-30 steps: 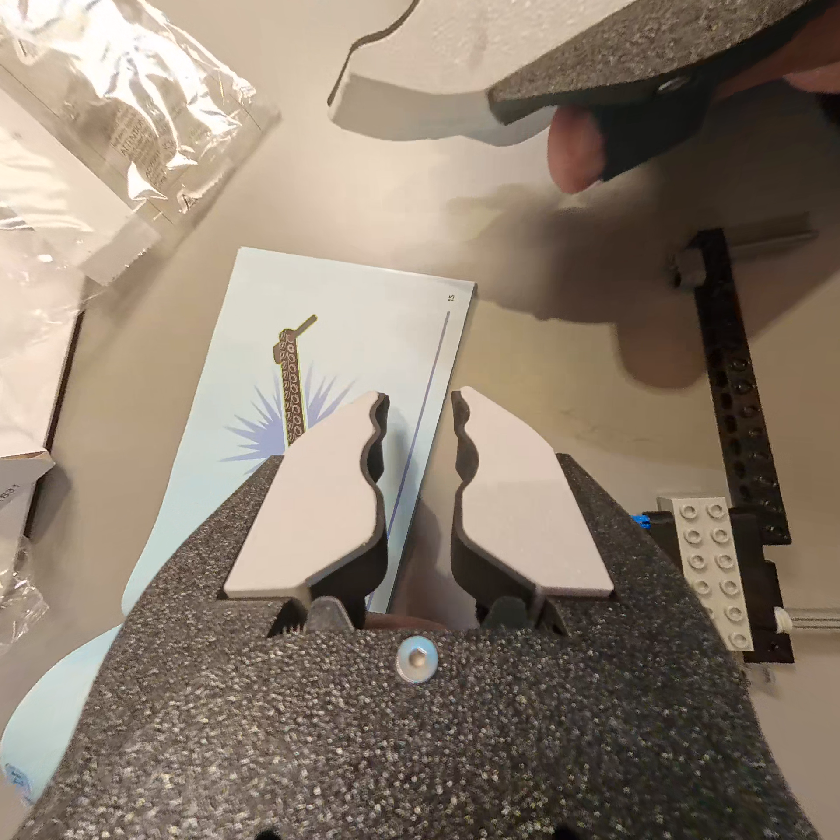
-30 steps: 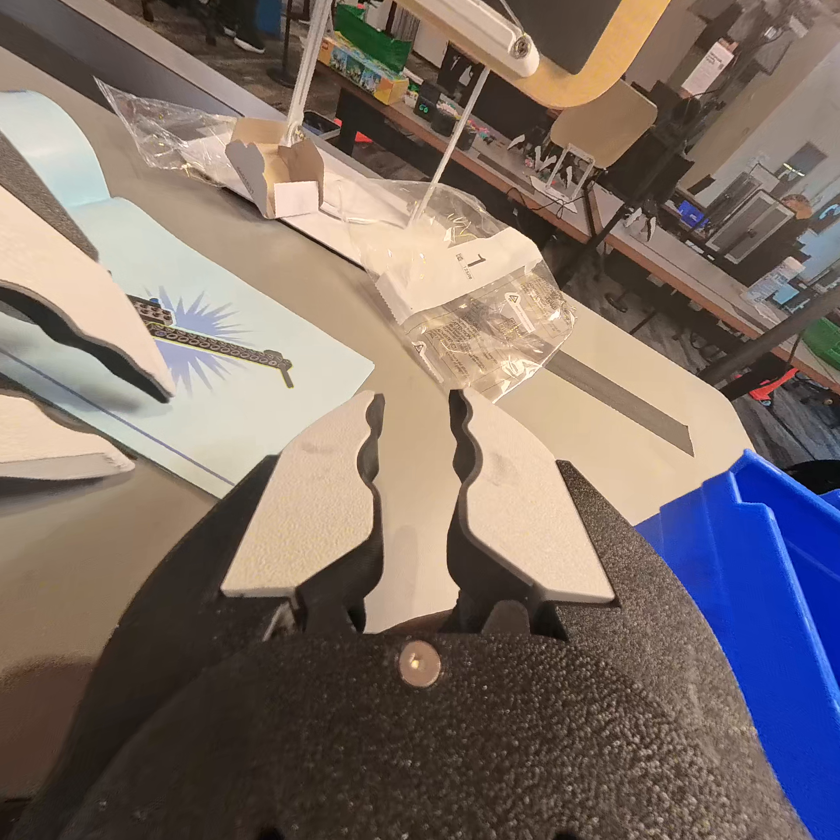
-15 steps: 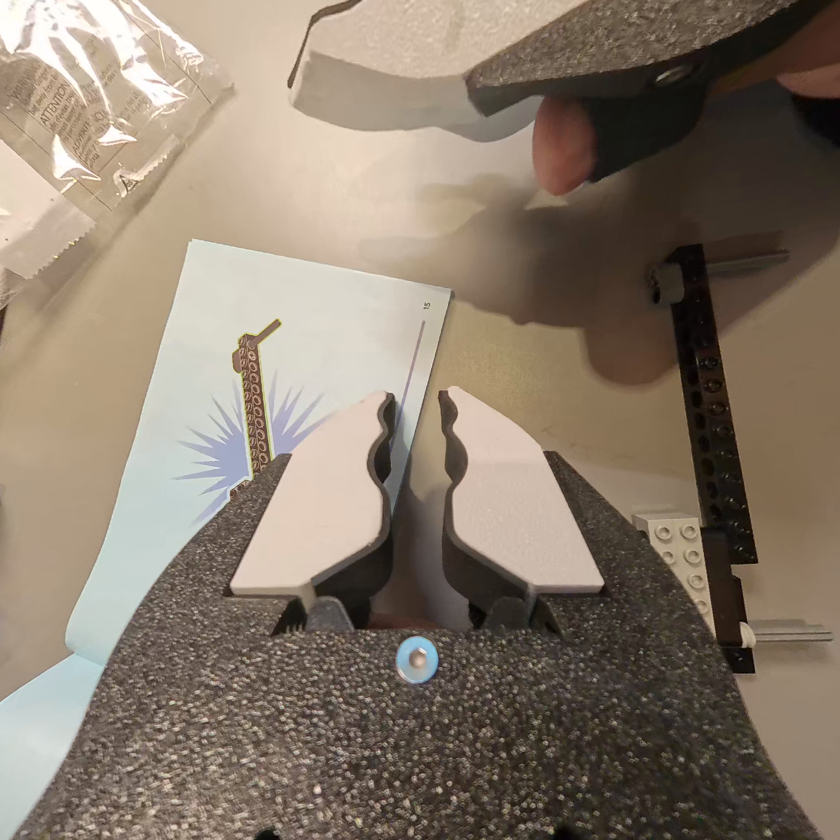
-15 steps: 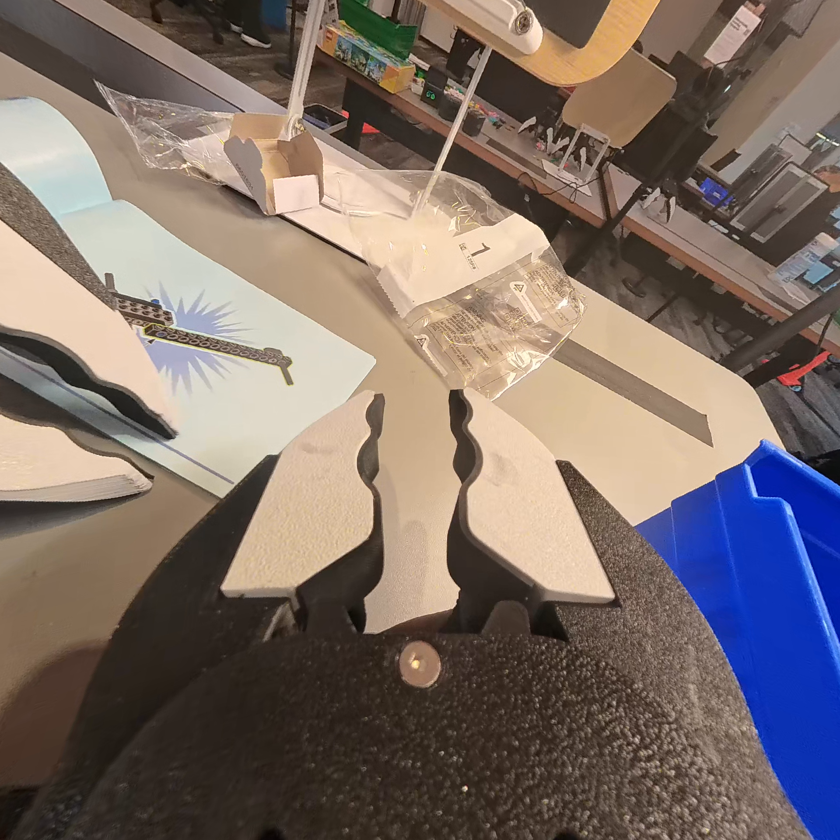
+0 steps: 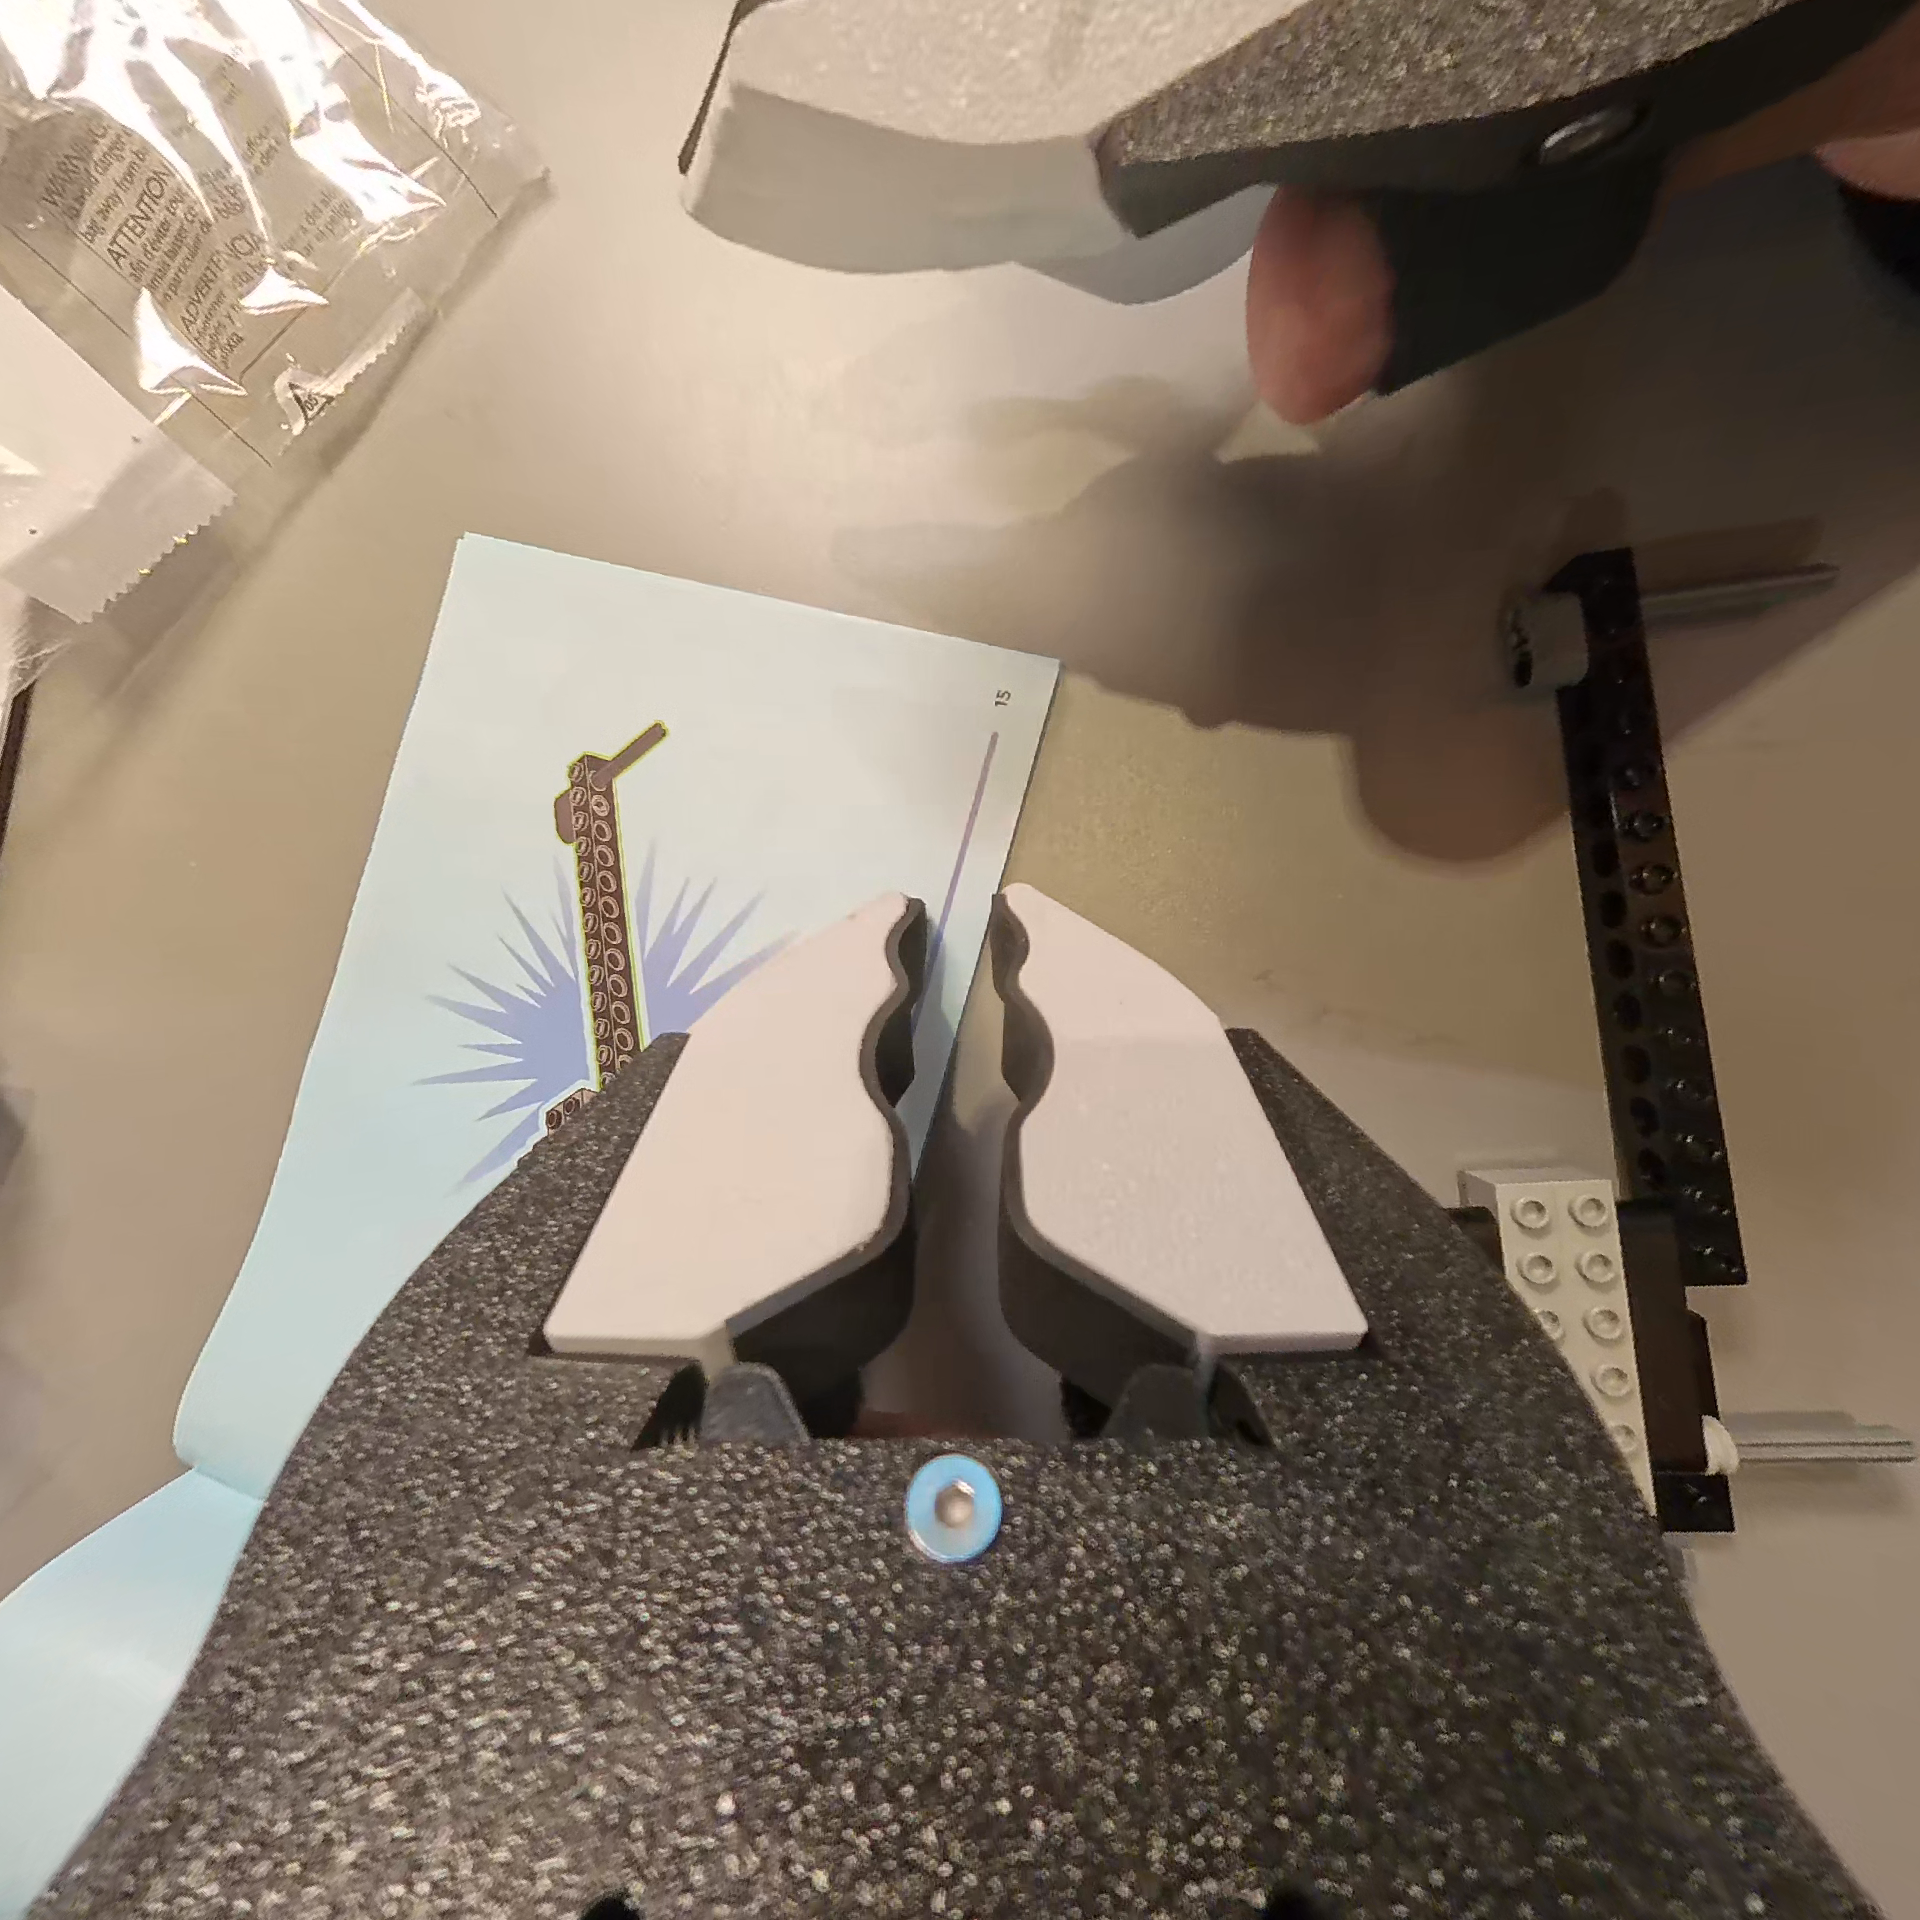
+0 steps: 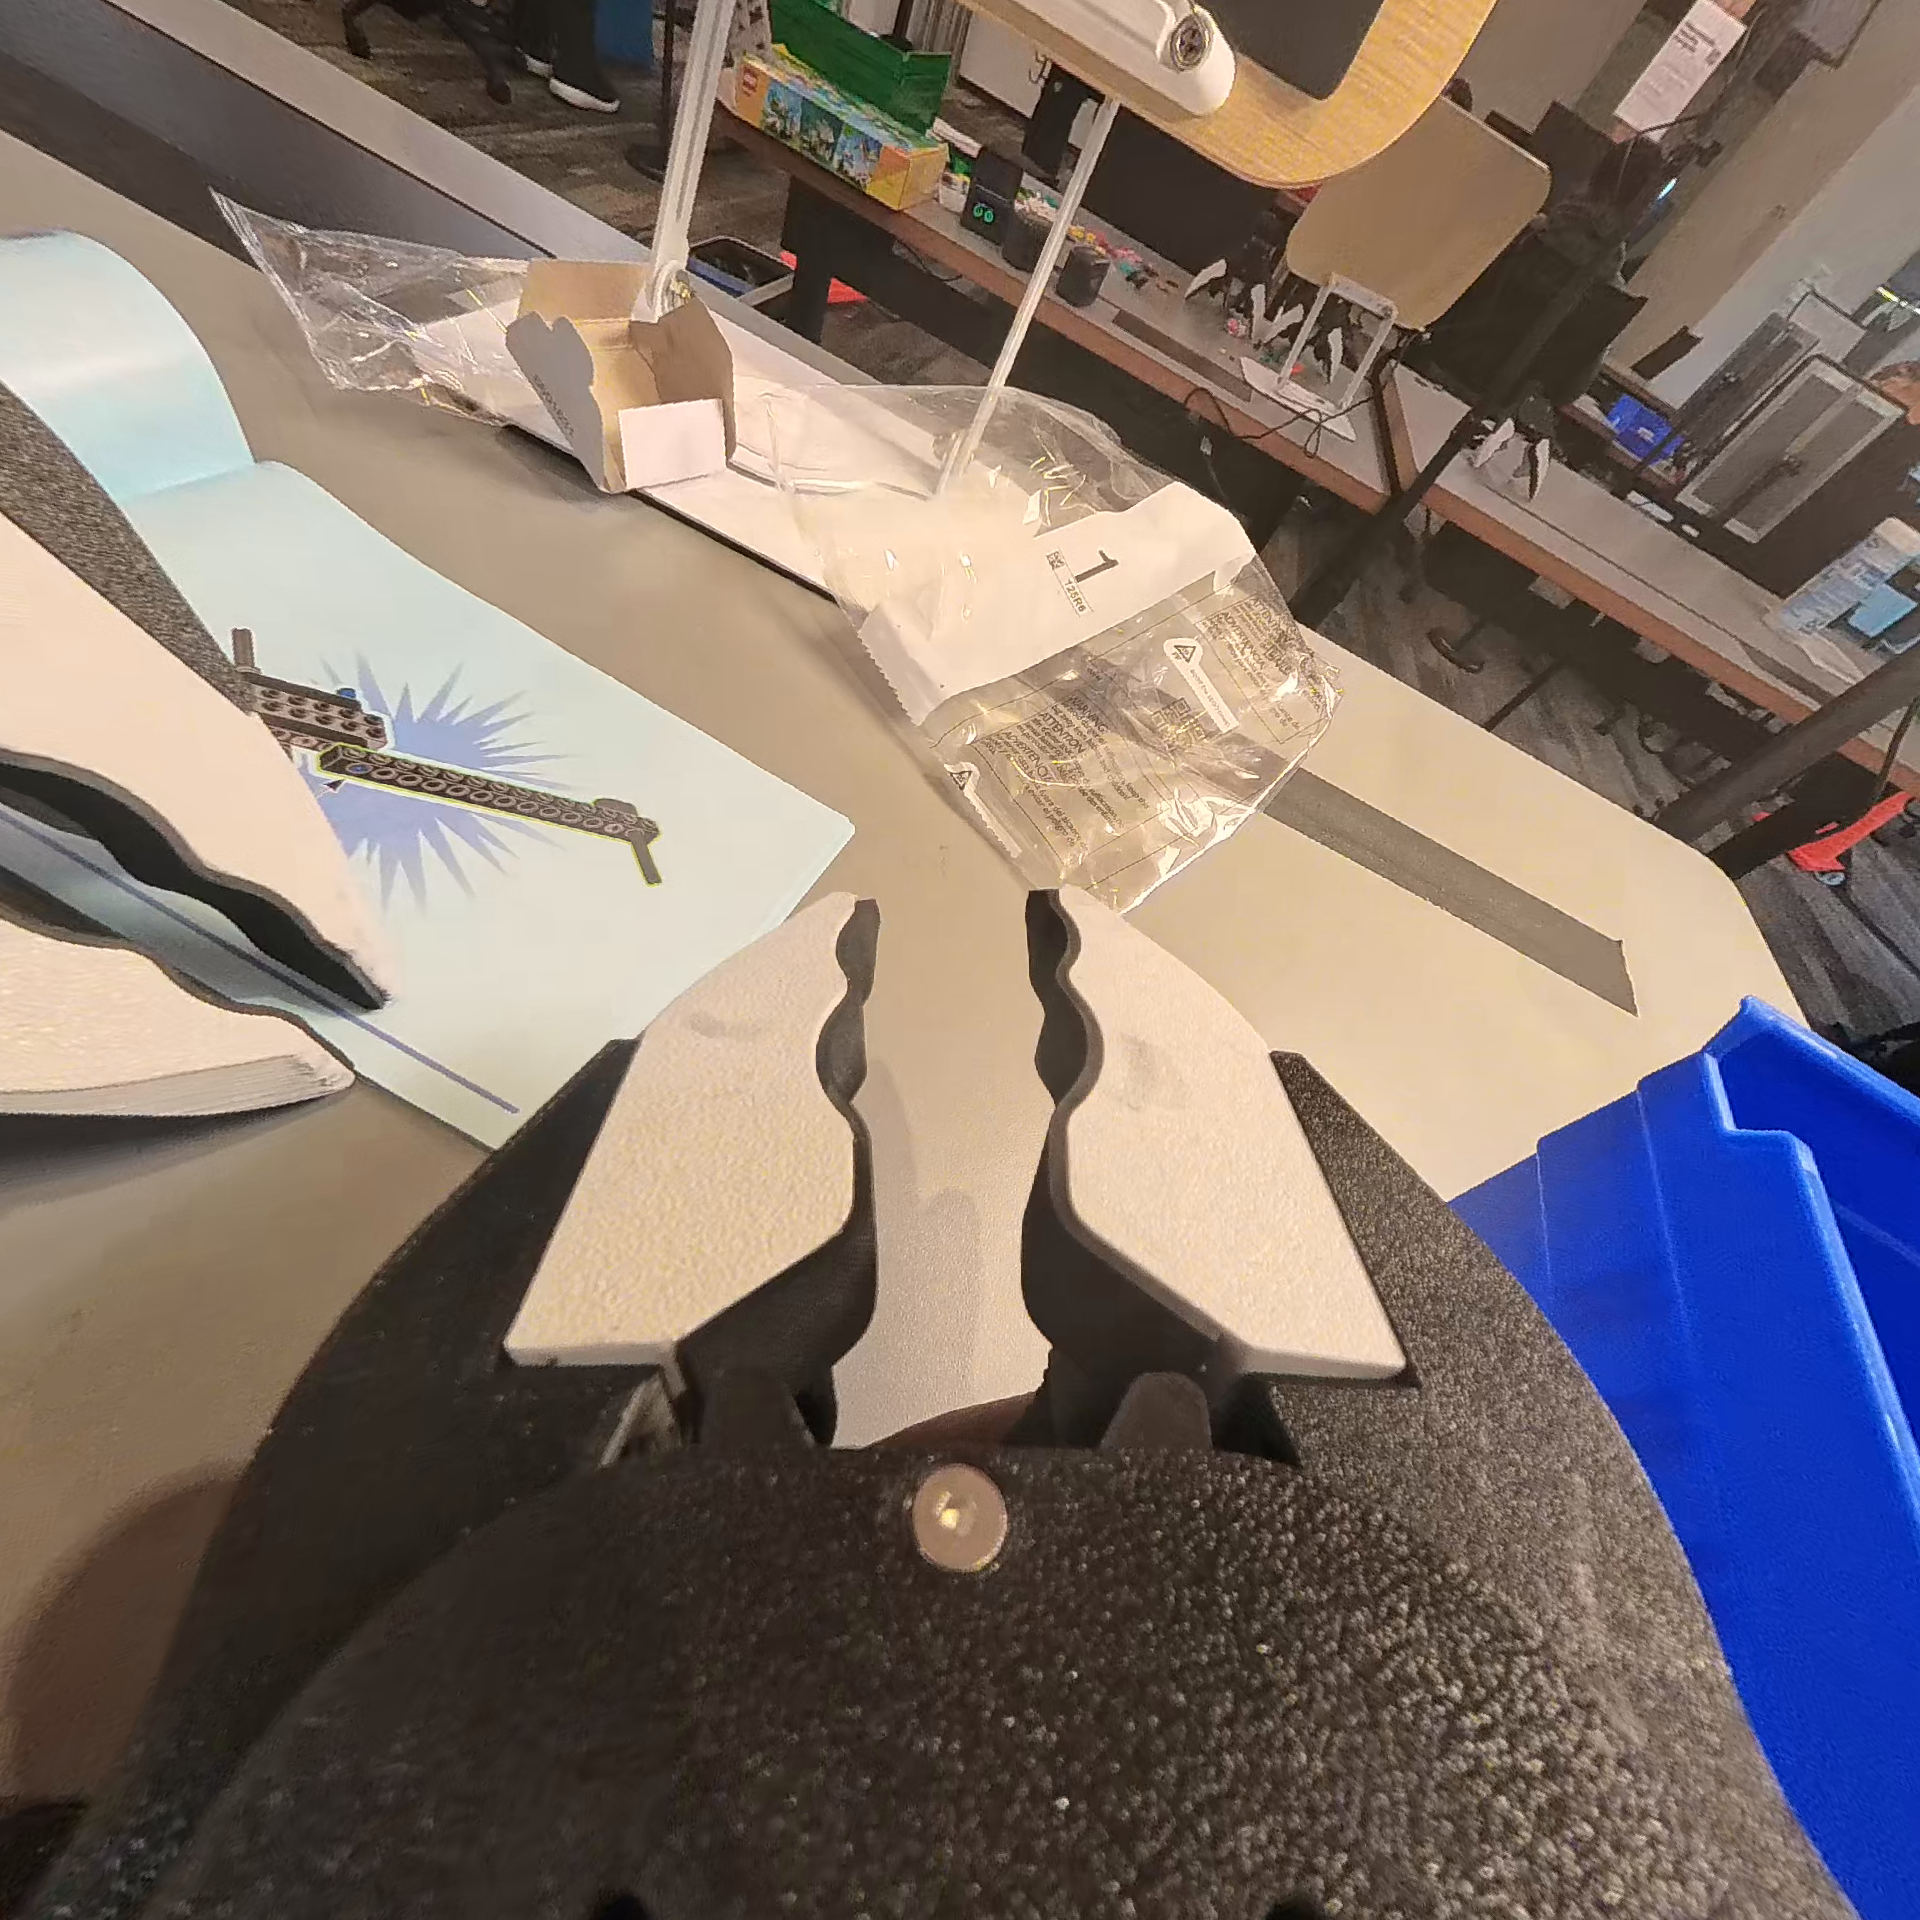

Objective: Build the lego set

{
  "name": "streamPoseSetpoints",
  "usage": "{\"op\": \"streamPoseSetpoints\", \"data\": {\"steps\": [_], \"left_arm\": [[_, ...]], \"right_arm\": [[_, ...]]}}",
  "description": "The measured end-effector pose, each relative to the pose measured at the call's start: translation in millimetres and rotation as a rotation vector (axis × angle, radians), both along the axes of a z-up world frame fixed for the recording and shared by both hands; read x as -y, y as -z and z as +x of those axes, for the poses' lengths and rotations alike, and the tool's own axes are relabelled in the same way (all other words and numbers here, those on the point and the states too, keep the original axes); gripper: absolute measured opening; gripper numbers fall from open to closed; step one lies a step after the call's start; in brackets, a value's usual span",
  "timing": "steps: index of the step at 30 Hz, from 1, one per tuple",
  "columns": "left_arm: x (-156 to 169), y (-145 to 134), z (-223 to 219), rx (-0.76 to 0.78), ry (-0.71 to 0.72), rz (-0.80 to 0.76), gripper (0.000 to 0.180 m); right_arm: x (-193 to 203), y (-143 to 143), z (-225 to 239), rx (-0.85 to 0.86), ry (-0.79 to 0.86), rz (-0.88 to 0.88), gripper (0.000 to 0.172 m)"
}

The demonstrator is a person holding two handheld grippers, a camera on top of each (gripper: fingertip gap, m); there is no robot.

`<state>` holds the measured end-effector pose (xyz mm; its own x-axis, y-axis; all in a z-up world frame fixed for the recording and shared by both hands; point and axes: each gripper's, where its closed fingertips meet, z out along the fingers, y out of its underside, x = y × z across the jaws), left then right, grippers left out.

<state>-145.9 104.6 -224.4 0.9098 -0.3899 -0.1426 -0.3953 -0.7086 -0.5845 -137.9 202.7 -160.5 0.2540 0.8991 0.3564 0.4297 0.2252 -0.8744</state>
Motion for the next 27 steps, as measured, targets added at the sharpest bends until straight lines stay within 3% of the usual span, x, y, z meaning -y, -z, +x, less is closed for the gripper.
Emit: {"op": "streamPoseSetpoints", "data": {"steps": [27], "left_arm": [[-1,-12,-3,0.081,-0.038,0.038,0.005]], "right_arm": [[3,9,-1,0.056,-0.041,-0.016,0.029]]}}
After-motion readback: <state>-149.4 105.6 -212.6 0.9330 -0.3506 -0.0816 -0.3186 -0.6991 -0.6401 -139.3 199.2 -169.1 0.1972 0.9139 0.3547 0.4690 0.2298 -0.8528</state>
